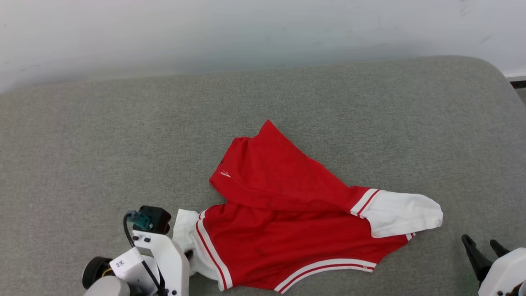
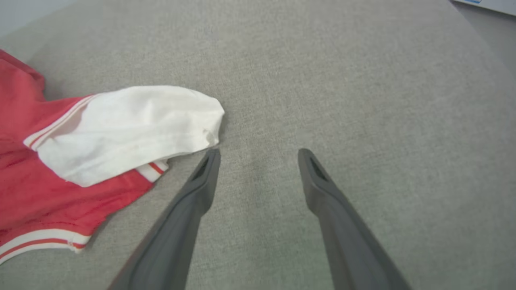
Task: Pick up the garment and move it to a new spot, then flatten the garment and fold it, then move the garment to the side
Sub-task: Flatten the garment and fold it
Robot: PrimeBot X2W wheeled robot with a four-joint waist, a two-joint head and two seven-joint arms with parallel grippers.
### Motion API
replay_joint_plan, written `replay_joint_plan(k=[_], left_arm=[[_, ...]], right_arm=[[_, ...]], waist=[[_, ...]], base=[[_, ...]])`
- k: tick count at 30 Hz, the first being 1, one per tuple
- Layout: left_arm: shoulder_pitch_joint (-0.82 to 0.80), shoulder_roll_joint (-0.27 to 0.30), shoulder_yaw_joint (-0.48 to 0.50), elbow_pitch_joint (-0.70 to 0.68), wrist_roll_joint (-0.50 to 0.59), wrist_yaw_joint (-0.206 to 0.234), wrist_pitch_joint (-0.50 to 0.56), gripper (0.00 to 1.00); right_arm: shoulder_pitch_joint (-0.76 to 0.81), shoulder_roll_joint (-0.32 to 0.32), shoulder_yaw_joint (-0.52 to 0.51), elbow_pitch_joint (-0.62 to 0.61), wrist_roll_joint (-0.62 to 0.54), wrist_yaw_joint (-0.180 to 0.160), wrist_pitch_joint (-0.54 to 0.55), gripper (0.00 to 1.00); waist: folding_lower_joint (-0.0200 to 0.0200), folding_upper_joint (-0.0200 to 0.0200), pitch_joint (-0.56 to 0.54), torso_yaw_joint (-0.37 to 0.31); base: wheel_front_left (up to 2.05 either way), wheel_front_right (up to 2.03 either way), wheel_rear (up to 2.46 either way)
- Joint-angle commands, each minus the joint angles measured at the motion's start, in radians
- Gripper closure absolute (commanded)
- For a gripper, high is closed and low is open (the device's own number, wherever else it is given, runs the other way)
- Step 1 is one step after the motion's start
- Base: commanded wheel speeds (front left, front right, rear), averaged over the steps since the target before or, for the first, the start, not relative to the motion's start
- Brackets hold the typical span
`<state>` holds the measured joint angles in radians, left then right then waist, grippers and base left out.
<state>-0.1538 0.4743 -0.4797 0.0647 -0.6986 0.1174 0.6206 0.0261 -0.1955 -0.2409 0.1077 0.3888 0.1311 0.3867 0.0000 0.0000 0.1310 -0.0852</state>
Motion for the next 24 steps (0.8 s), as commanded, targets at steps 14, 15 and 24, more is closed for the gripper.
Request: replay_joint_plan(k=[14, 15, 24], left_arm=[[-0.019, 0.038, 0.033, -0.196, 0.054, 0.044, -0.064, 1.00], [-0.020, 0.038, 0.033, -0.200, 0.054, 0.045, -0.066, 1.00], [-0.032, 0.034, 0.032, -0.200, 0.053, 0.026, -0.093, 1.00]], right_arm=[[-0.190, -0.147, 0.173, 0.135, 0.129, -0.001, 0.188, 0.00], [-0.198, -0.153, 0.191, 0.149, 0.134, -0.001, 0.197, 0.00], [-0.243, -0.162, 0.315, 0.258, 0.187, 0.000, 0.284, 1.00]], waist=[[0.0000, 0.0000, 0.098, 0.055], [0.0000, 0.0000, 0.105, 0.058], [0.0000, 0.0000, 0.138, 0.071]], base=[[0.00, 0.00, 0.00], [0.00, 0.00, 0.00], [0.00, 0.00, 0.00]])
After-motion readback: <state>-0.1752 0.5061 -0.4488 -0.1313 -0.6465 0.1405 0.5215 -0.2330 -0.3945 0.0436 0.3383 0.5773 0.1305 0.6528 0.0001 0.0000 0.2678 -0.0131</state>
